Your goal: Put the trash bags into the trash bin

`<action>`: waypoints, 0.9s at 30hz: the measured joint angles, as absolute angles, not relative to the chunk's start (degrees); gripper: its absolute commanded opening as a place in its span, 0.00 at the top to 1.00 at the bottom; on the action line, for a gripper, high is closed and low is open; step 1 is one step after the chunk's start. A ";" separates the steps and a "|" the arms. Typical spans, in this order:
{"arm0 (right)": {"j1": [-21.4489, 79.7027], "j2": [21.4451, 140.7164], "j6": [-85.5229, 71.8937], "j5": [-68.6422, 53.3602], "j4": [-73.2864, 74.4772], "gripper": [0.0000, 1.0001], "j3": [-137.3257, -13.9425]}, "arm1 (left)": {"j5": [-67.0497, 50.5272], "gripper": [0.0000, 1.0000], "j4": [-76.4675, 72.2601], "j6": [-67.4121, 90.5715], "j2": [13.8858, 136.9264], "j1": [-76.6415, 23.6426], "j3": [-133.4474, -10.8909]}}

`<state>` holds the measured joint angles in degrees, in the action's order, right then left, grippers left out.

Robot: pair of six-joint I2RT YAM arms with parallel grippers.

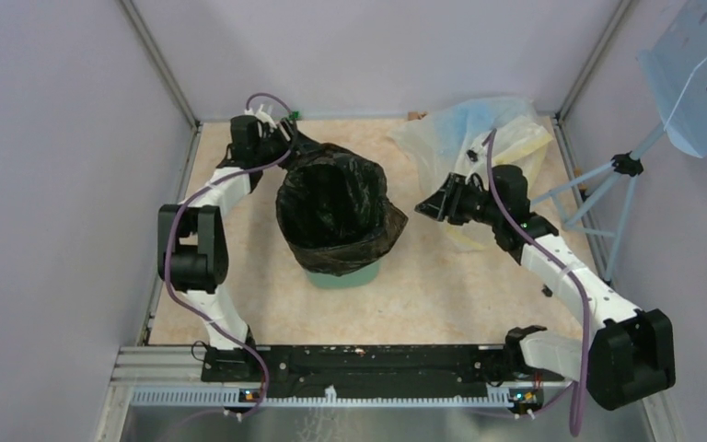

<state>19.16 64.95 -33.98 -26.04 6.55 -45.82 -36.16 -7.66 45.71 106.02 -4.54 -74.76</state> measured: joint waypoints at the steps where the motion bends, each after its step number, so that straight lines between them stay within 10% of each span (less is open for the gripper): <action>1: 18.59 65.17 -34.22 -27.49 5.63 0.50 -45.89 | -36.12 0.35 -6.59 45.04 105.27 -3.68 -74.72; 15: 18.70 75.88 -45.12 -41.93 -9.32 0.44 -47.42 | -30.39 0.09 6.98 38.44 75.92 3.18 -61.21; 22: 20.45 76.47 -50.35 -45.60 -16.82 0.99 -41.34 | -29.12 0.08 13.56 36.93 66.67 4.51 -55.02; 27: 21.78 78.78 -52.75 -46.68 -20.08 1.00 -38.85 | -29.17 0.10 16.23 36.84 61.06 4.58 -51.77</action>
